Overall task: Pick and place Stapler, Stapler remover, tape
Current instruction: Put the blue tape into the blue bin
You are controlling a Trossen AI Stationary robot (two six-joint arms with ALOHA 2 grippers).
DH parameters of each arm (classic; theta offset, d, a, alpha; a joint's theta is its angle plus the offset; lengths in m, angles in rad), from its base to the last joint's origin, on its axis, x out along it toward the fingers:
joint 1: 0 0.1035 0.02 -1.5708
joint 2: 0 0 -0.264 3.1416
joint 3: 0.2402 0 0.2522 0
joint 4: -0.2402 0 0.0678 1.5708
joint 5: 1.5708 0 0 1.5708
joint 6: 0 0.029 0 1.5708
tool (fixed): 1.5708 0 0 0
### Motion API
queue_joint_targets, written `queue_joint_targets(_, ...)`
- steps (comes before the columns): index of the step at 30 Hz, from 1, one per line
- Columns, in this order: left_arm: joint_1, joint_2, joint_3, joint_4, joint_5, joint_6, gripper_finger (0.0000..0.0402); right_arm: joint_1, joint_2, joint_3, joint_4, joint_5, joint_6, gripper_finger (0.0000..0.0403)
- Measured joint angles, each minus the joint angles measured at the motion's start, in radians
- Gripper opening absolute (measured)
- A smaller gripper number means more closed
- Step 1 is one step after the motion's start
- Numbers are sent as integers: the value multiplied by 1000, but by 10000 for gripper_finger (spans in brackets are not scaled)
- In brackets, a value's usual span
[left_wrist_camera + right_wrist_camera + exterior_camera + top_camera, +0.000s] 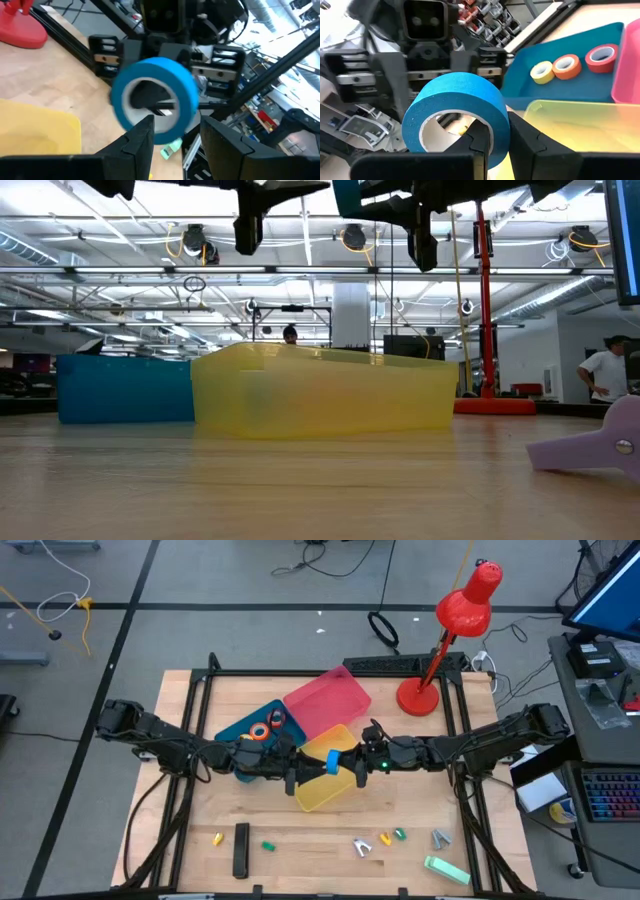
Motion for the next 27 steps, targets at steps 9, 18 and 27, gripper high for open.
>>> queue_joint_targets(9, 37, 0, 0, 5, 56, -2, 159, -29, 105, 8, 114, -28, 51, 35)
queue_joint_targets(18, 38, 0, -2, -27, 112, -11, 156, -54, 139, 8, 153, -63, 78, 35)
queue_joint_targets(27, 60, 0, 0, -41, 213, 50, 39, -55, 139, 8, 158, -68, 71, 42)
